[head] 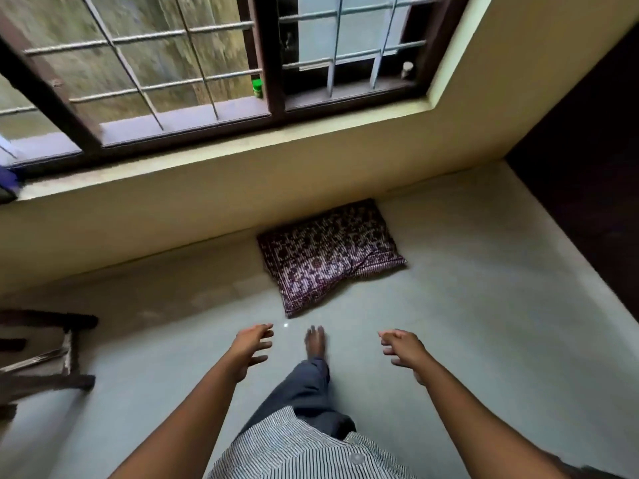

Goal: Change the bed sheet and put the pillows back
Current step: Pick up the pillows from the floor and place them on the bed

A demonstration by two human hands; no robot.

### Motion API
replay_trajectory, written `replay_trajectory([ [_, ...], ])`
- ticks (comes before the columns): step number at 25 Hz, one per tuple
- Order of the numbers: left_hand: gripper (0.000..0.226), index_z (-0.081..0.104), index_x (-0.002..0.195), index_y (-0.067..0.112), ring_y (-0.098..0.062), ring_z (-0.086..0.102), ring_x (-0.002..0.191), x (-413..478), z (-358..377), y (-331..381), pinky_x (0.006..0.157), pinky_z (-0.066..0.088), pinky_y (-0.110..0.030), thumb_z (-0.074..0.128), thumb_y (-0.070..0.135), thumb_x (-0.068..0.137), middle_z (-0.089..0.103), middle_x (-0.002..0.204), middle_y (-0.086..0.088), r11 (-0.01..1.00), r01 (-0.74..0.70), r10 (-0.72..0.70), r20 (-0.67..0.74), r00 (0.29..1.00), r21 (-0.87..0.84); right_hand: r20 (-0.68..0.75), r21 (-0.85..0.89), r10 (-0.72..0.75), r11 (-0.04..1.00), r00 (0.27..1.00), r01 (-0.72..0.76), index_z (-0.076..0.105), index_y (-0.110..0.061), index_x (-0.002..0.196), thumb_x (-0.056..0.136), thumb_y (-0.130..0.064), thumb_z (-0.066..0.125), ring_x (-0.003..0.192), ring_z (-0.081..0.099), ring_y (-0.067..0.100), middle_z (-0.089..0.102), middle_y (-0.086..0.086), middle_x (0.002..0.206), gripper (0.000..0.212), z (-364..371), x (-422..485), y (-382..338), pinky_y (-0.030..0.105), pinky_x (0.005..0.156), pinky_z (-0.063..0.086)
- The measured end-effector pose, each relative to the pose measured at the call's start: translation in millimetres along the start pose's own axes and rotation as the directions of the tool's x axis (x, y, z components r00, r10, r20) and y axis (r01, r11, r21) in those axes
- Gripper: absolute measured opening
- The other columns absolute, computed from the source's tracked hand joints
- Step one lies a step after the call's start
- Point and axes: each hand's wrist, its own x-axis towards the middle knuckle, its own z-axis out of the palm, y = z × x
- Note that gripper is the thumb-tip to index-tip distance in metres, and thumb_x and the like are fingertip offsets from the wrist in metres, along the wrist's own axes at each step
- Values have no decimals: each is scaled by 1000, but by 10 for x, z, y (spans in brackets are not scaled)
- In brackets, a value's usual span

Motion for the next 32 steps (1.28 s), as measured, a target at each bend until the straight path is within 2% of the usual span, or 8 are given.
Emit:
replay_trajectory([
  [8,19,56,106,11,-21,52,94,1405,930,784,76,41,-31,45,24,97,57,106,-7,996,81,-86,-131,988,-39,99,-125,16,992,995,-3,62,-15,110,95,-24,48,88,56,13,62,2,100,22,-456,1959,-1044,22,67,42],
  [11,25,57,117,14,-19,54,101,2017,1169,825,89,44,-32,47,24,96,59,113,-5,993,68,-48,-211,976,92,196,-157,92,986,976,-61,61,-13,110,95,-23,50,88,54,14,61,6,100,22,-204,2986,-1130,21,65,41],
  [15,30,56,124,15,-14,51,101,2900,1332,651,88,41,-25,47,24,96,57,120,-2,960,38,25,-220,975,276,203,96,262,954,944,-285,54,-7,121,92,-40,52,107,57,20,59,14,122,44,306,4375,-941,26,82,46],
  [20,30,57,123,17,-15,53,106,4155,1338,114,87,39,-24,46,26,96,54,129,-1,945,95,-9,-266,964,312,273,416,449,743,851,-525,22,-15,147,72,-71,56,138,29,30,23,13,153,100,1466,5657,-585,48,113,28],
  [22,29,58,122,17,-16,54,105,4409,1344,-45,86,38,-24,47,26,96,55,127,-1,938,113,-25,-262,965,327,261,477,462,701,847,-530,21,-14,148,69,-74,56,141,23,33,20,12,154,105,1833,5896,-594,49,114,21],
  [24,30,58,122,17,-14,53,101,4483,1355,-105,84,38,-23,46,26,96,55,124,0,928,119,-31,-246,969,353,128,507,476,723,870,-470,31,-5,142,75,-62,63,135,33,31,34,13,147,93,1890,6009,-575,42,111,28],
  [29,28,60,118,17,-20,55,107,3991,1252,96,85,42,-28,44,26,97,60,120,-4,947,147,-76,-242,967,287,-86,250,344,916,935,-314,52,7,117,81,-37,70,94,51,22,59,12,113,59,1350,5433,-544,28,82,41],
  [32,27,61,116,16,-23,56,109,3522,1254,515,90,43,-32,45,25,97,61,120,-5,964,100,-46,-219,975,245,-164,-92,246,960,955,-263,57,12,112,83,-37,67,100,59,30,61,22,118,58,863,4940,-847,34,84,47],
])
